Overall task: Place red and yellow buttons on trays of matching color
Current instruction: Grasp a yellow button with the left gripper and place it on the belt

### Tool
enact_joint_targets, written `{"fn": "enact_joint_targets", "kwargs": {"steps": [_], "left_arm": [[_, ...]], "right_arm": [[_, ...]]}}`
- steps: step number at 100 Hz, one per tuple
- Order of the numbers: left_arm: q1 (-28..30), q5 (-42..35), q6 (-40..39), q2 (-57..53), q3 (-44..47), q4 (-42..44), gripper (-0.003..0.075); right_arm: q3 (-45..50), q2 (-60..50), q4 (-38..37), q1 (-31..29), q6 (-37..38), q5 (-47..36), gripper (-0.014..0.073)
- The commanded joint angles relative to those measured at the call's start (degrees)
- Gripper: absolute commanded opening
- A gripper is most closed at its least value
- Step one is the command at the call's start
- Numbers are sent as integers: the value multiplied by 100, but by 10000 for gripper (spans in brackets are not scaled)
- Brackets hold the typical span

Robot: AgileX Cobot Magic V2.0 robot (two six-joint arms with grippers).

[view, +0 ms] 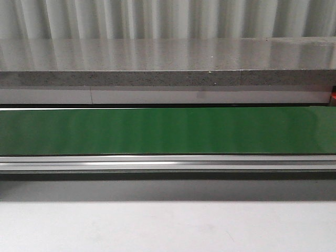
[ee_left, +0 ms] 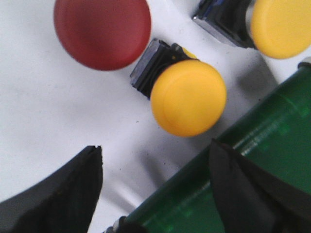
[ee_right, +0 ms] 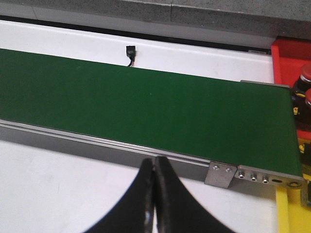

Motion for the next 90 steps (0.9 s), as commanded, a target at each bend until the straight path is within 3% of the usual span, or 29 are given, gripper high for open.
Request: {"fn": "enact_joint_targets", "kwargs": {"steps": [1,58,68,82,90], "left_arm": [[22,-236,-94,-174,-193,-199,449],[0,-857,-10,138,-216,-340,427],[-10,-881,80,138,-216,-340,340],[-23,-881,213,138,-216,-340,137],[-45,-857,237,138,-216,-340,58]], "right_arm": [[-130,40,31,-2,-15,-407,-58],[-130,40,31,-2,-15,-407,-58],[-130,40,31,-2,-15,-407,-58],[-130,40,31,-2,-15,-407,-58],[-130,40,31,-2,-15,-407,-58]]}}
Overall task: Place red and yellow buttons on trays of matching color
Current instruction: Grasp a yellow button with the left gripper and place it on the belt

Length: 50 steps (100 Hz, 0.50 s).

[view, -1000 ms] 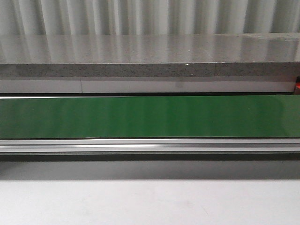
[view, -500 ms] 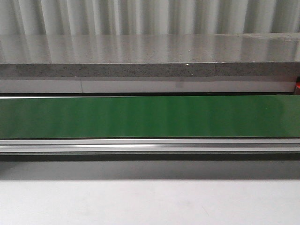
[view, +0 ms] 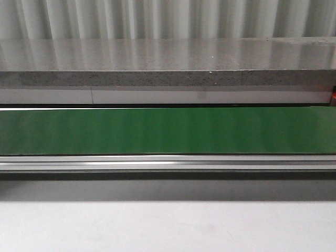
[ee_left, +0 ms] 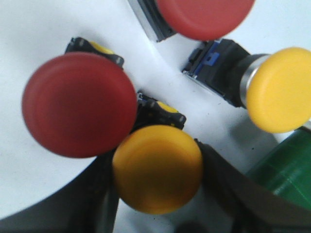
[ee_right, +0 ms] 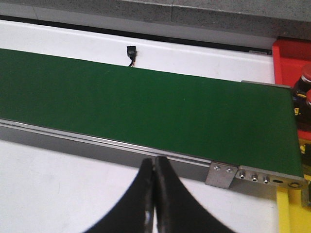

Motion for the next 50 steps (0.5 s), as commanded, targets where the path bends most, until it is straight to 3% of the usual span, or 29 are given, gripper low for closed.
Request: {"fn": "enact_joint_targets", "kwargs": {"steps": [1,9,50], "left_arm": [[-45,-55,56,-270,-157,-131,53],[-65,16,82,-319,-157,-131,22],[-310,368,1334,-1343,-112,100,22]], "right_arm": [[-130,40,31,-2,-15,-407,-58],[-130,40,31,-2,-15,-407,-58],[-130,40,31,-2,-15,-407,-58]]}}
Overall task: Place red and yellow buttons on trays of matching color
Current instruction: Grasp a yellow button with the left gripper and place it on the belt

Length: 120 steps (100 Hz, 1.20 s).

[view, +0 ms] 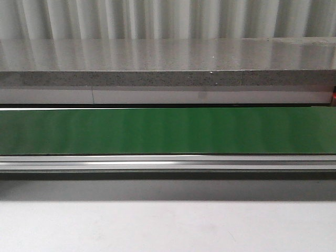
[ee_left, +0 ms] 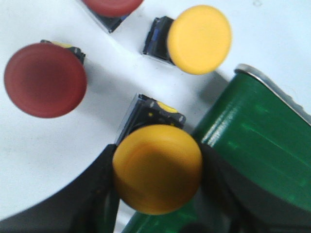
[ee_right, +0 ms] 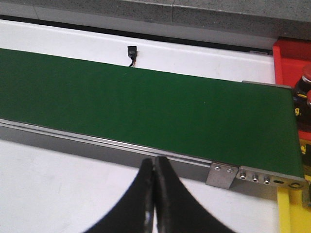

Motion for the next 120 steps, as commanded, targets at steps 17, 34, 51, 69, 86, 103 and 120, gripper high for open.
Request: {"fn": "enact_joint_targets", "kwargs": {"steps": [17,34,51,69,86,103,120], "left_arm": [[-276,-161,373,-1155,214,161,22],[-560,-161,478,-1496,552,149,22],[-840,-192,492,-1457,740,149,22],[-918,-181,492,-1209,742,124,22],[-918,-209,492,-1047,742,87,36],[-918,-270,830,-1047,742,-514,293],[-918,-350,1118,-1047,729,-1315,594]], "right_arm": [[-130,40,31,-2,-15,-407,-58],[-130,40,31,-2,-15,-407,-58],[-130,40,31,-2,-15,-407,-58],[-130,40,31,-2,-15,-407,-58],[-130,40,31,-2,-15,-407,-58],[-130,40,31,-2,-15,-407,-58],[-130,40,31,-2,-15,-407,-58]]}}
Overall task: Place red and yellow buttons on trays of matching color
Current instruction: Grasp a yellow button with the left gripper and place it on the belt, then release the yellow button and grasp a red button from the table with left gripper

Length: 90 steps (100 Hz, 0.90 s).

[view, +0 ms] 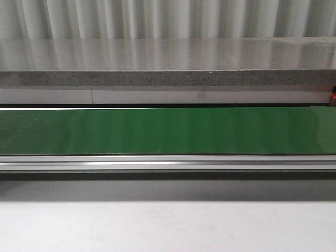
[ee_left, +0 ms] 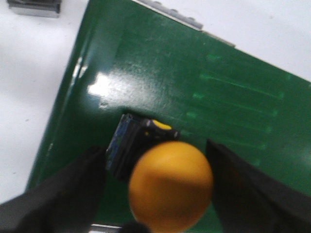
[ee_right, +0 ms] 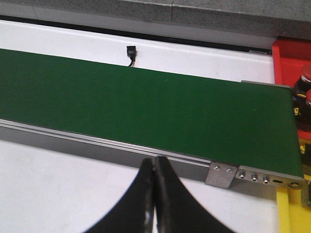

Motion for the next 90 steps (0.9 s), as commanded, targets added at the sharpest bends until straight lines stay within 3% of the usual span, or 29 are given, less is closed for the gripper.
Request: {"fn": "enact_joint_targets", "kwargs": {"steps": [1,35,69,90], "left_arm": [[-14,-165,147,-182,-166,-563,596],[143,-40,239,-255,-746,-577,597],[770,294,-548,-245,-781,1382,581],[1101,424,-548,-14,-770,1452,581]], "right_arm": [[-130,40,31,-2,-15,-407,-58],[-130,40,31,-2,-15,-407,-58],[-130,40,31,-2,-15,-407,-58],[-130,40,31,-2,-15,-407,-58]]}}
